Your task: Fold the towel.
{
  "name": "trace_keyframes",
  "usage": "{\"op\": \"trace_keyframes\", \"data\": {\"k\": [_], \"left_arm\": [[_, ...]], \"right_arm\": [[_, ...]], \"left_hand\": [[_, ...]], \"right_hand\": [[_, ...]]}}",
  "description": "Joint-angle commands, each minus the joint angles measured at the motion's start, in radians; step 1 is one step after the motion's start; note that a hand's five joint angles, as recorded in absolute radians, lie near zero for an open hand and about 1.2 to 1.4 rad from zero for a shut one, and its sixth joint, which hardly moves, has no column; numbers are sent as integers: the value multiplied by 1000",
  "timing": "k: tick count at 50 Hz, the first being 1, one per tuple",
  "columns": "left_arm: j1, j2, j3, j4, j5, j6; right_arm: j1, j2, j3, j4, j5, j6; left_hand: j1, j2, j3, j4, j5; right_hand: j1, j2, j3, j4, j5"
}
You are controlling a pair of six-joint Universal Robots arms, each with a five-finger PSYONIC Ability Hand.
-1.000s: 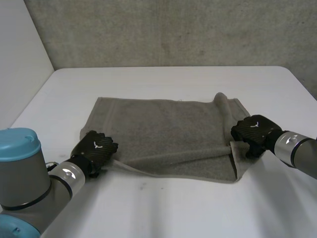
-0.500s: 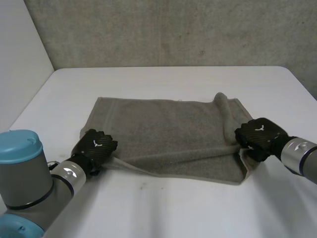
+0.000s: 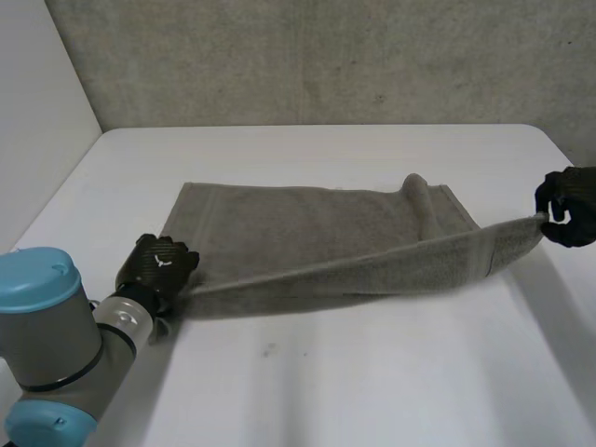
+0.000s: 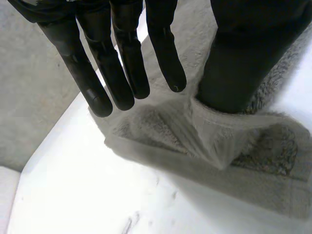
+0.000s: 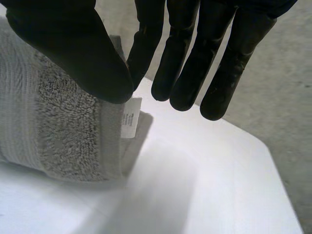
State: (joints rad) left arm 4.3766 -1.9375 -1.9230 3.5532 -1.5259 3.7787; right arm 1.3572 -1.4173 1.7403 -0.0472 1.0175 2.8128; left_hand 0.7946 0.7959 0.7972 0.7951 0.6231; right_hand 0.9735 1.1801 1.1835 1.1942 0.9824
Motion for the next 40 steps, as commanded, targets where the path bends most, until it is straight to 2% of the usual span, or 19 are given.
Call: {"op": "trace_keyframes", "data": {"k": [1,5,6,7,13,15,16,18,19,20,21,23,24,26,28,31,35,37,40], "left_arm": [[-2,58,-31,-11,-11,6],[-5,104,-59,-28,-10,15],[-6,129,-67,-46,-7,15],[-8,156,-70,-71,-2,15],[-8,232,-65,-195,3,13],[-9,287,-54,-302,6,16],[-9,287,-54,-303,6,16],[-6,322,-47,-359,12,22],[-5,354,-33,-414,27,39],[-2,382,-24,-466,50,67],[-2,382,-24,-467,50,67],[9,437,-7,-571,99,134],[9,437,-7,-571,99,134],[12,459,6,-629,121,174],[14,476,25,-732,151,242],[18,471,50,-790,161,294],[27,442,78,-778,161,322],[28,344,108,-735,159,331],[29,290,134,-703,158,329]], "right_arm": [[-3,-46,22,-11,26,-9],[-6,-72,38,-10,23,-13],[-6,-89,45,-8,16,-22],[-6,-104,51,-6,15,-35],[-6,-132,58,46,12,-98],[-16,-149,47,133,7,-171],[-17,-149,47,133,7,-171],[-67,-187,38,229,6,-286],[-67,-187,38,230,6,-286],[-94,-205,35,277,6,-355],[-95,-206,34,277,6,-355],[-137,-221,33,384,7,-499],[-138,-221,33,385,7,-500],[-180,-223,42,508,7,-629],[-199,-223,48,571,4,-682],[-213,-221,51,648,-2,-771],[-210,-218,47,639,-17,-785],[-208,-187,31,589,-23,-751],[-207,-143,22,550,-22,-723]], "left_hand": [[62,60,59,61,59],[253,251,250,252,250],[488,487,485,488,485],[601,599,598,600,597],[602,600,599,601,599],[602,600,599,601,599],[602,600,599,601,599],[602,600,599,601,599],[602,600,599,601,599],[602,600,599,601,599],[602,600,599,601,599],[602,600,599,601,599],[602,600,599,601,599],[602,600,599,601,599],[602,600,599,601,599],[602,600,599,601,599],[602,600,599,601,599],[602,600,599,601,599],[602,600,599,601,599]], "right_hand": [[423,216,213,202,239],[423,216,213,202,239],[423,216,213,202,239],[423,216,213,202,239],[423,216,213,202,239],[423,216,213,202,239],[423,216,213,202,239],[423,216,213,202,239],[423,216,213,202,239],[423,216,213,202,239],[423,216,213,202,239],[423,216,213,202,239],[423,216,213,202,239],[423,216,213,202,239],[423,216,213,202,239],[423,216,213,202,239],[423,216,213,202,239],[423,216,213,202,239],[423,216,213,202,239]]}}
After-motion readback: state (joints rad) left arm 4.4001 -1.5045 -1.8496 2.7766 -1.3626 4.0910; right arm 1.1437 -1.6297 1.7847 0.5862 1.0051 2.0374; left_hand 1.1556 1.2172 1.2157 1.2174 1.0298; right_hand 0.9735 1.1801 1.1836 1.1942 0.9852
